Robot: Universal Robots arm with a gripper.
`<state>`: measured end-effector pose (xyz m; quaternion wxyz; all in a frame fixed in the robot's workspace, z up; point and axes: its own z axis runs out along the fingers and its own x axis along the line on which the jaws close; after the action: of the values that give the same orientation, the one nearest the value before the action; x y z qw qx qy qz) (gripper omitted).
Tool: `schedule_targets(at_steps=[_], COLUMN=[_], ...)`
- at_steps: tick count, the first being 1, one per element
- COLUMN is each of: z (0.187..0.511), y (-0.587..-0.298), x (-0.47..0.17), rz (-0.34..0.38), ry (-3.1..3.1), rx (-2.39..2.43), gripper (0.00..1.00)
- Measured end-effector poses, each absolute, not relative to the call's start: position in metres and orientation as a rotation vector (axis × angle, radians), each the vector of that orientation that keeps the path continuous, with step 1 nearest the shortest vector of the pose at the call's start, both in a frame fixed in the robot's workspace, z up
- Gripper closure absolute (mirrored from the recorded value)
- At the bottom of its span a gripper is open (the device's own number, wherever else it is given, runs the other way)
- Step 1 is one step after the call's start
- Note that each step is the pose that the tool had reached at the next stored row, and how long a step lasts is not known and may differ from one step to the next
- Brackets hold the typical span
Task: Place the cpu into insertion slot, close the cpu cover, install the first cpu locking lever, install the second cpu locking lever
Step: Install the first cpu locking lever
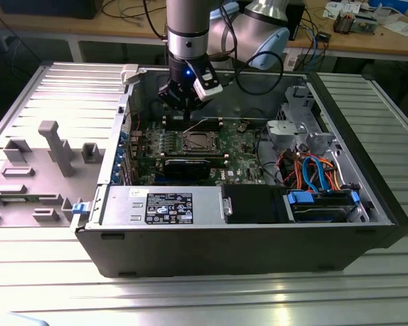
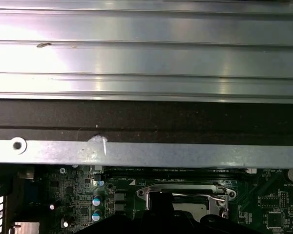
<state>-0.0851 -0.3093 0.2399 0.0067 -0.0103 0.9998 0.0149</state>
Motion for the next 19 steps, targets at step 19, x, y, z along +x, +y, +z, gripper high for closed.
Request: schedule_targets(at_steps=[19], z=[0.226], y=[-0.305], x=[-0.065], rz=[0.046], ry=[3.127], rx=[-0.032], gripper=[0.89])
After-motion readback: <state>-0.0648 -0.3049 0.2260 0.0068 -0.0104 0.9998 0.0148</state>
